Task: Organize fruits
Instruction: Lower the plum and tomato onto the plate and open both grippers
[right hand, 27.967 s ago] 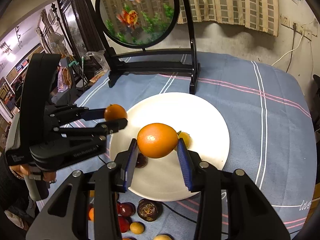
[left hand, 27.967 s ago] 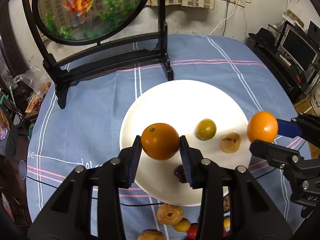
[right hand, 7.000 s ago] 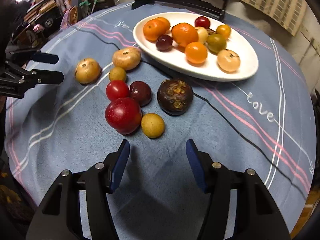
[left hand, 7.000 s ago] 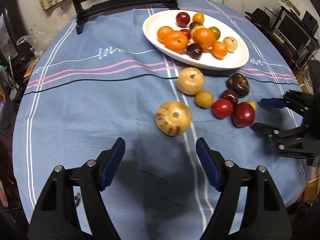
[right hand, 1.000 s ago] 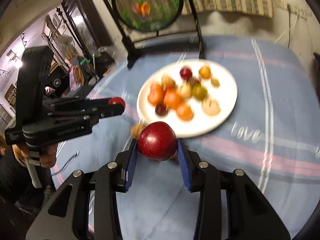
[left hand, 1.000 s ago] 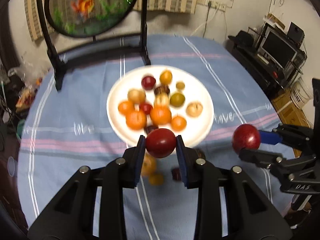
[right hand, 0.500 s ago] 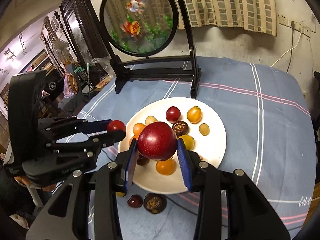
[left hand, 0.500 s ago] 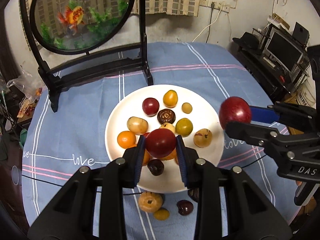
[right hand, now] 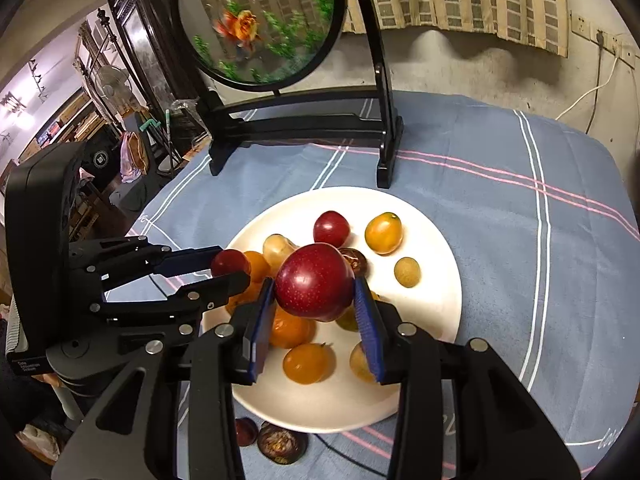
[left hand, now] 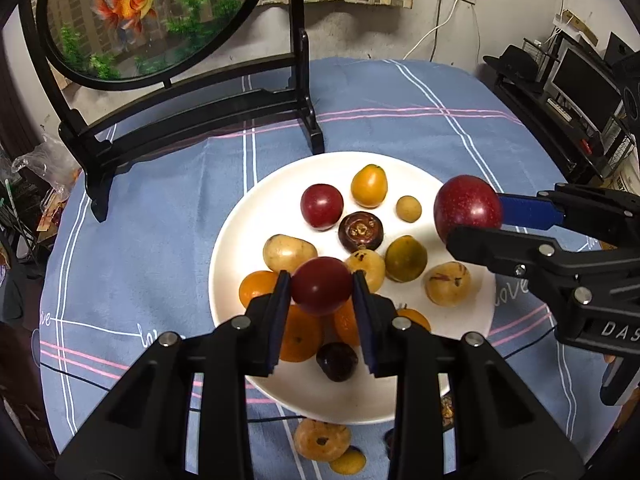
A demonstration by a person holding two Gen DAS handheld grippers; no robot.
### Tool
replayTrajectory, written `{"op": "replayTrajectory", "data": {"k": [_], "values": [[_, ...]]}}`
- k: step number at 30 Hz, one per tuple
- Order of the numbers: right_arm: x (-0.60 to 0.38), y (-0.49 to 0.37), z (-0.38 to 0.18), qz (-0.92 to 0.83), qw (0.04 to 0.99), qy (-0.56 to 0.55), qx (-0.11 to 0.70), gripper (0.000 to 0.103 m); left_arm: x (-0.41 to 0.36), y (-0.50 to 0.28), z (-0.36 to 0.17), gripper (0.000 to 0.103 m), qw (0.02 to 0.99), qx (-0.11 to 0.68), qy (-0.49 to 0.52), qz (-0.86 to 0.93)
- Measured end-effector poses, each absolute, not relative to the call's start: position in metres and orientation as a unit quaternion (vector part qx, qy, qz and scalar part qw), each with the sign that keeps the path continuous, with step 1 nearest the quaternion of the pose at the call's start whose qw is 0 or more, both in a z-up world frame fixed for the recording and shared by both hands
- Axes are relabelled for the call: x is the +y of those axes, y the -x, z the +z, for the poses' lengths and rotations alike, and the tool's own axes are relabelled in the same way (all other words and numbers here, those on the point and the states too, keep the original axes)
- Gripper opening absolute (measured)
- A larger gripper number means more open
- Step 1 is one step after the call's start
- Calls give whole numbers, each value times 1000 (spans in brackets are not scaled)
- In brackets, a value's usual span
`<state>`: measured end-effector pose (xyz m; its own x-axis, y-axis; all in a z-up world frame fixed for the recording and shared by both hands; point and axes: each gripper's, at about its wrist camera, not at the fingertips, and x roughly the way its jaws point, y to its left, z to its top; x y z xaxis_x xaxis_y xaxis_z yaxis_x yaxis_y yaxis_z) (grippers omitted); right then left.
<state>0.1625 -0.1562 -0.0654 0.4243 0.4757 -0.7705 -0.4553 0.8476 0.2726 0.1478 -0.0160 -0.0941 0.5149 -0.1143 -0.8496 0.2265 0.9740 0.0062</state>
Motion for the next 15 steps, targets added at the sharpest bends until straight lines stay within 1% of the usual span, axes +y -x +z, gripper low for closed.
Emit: {"op": "replayTrajectory", "data": {"k": [12, 15], "values": [[-155, -180, -79, 266, 842, -4, 470, 40, -19, -165, -102, 31, 865, 489, -65, -91], [-149, -188, -87, 262, 831, 7, 491, 41, -24, -168, -106, 33, 859, 497, -76, -95]]}}
